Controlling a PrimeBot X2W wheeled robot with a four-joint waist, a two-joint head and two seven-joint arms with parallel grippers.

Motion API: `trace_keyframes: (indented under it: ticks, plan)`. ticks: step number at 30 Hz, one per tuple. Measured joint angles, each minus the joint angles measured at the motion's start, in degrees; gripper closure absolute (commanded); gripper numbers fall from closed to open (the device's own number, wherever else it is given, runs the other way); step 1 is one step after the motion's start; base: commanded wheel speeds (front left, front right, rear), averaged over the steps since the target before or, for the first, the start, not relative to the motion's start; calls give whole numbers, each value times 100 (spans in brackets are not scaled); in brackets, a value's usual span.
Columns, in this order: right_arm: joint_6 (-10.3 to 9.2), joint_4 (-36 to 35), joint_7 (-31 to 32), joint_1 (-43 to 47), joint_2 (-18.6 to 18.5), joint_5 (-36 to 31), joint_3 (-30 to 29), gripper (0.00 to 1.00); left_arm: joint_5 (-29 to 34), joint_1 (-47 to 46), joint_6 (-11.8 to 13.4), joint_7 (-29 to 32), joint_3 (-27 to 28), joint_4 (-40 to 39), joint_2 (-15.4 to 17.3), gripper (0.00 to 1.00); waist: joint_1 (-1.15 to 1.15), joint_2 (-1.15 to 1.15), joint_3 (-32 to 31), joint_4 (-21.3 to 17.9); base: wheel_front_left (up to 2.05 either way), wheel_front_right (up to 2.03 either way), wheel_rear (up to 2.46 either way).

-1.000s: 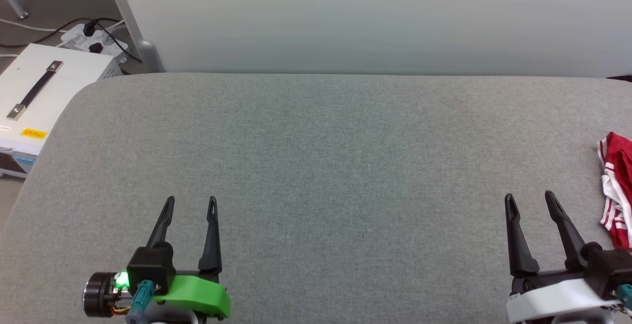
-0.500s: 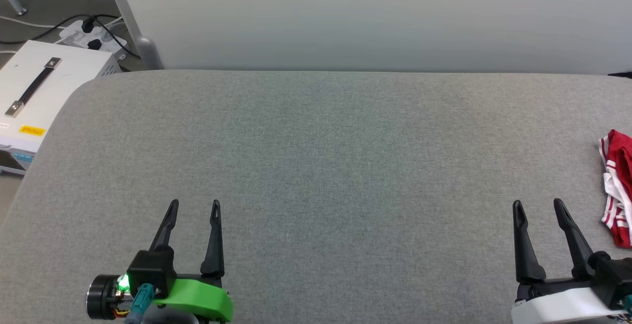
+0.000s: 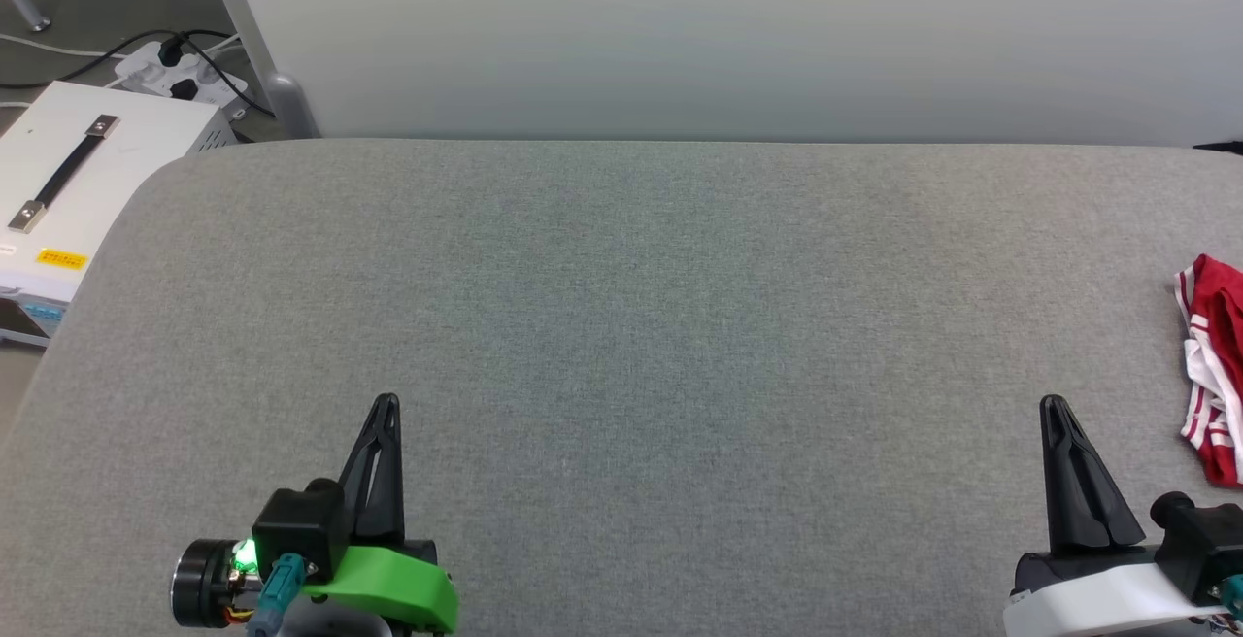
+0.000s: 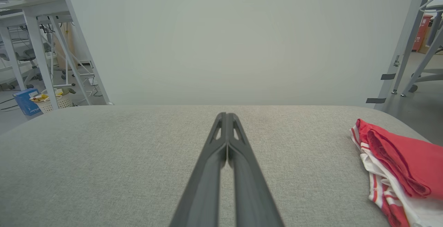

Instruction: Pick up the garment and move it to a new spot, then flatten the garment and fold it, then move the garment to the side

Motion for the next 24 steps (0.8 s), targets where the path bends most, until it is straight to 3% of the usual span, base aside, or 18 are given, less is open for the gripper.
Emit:
trace_keyframes:
  ticks: [24]
  plan:
    - [0, 92, 296, -87, 2, -153, 45, 100, 60, -7, 3, 269, 58, -57, -26, 100, 0, 0, -35, -33, 0, 0, 0]
